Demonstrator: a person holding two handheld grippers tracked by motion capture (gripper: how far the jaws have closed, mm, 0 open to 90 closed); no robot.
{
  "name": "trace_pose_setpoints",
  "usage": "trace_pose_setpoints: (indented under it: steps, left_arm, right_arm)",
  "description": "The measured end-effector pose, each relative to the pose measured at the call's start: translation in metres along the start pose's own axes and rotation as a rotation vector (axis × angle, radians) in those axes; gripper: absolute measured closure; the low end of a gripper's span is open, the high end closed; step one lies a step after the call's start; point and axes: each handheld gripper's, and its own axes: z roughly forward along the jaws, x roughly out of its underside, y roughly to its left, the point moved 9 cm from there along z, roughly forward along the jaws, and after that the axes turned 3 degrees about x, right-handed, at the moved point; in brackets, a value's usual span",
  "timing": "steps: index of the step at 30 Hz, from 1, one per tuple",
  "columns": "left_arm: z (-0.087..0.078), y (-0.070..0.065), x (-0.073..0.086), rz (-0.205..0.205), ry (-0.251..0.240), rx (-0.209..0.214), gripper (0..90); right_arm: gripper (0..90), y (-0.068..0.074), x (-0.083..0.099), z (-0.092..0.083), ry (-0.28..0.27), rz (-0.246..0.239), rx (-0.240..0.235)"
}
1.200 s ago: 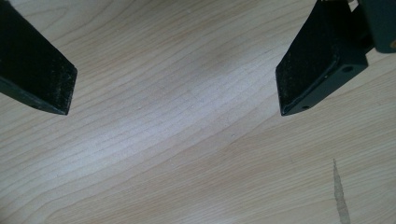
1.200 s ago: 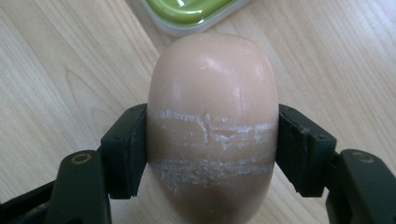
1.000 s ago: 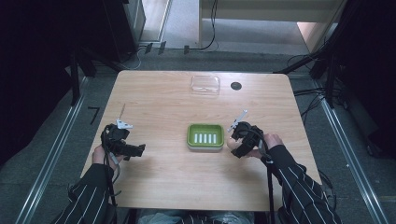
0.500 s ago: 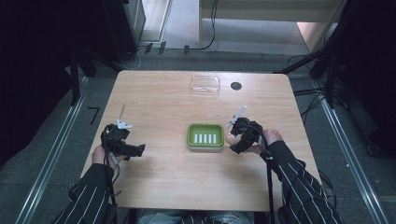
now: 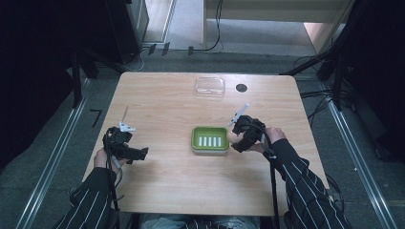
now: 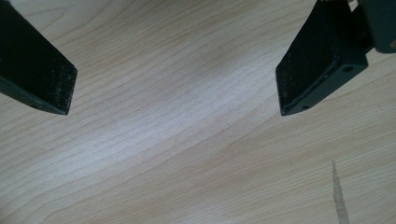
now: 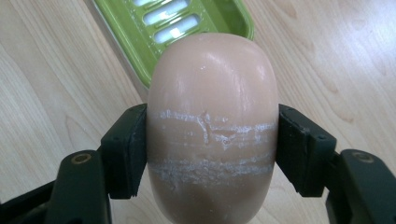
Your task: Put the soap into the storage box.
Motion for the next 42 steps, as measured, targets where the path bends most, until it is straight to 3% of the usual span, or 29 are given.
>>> trace_pose_setpoints:
  steps: [14, 42]
  left_arm:
    - [0.001, 0.000, 0.000, 0.002, 0.005, -0.001, 0.0]
    - [0.000, 0.000, 0.000, 0.005, -0.001, 0.000, 0.0]
  right_arm:
    - [33.6, -0.002, -0.014, -0.001, -0.030, -0.039, -0.001]
    - [33.6, -0.004, -0.034, -0.002, -0.048, -0.058, -0.013]
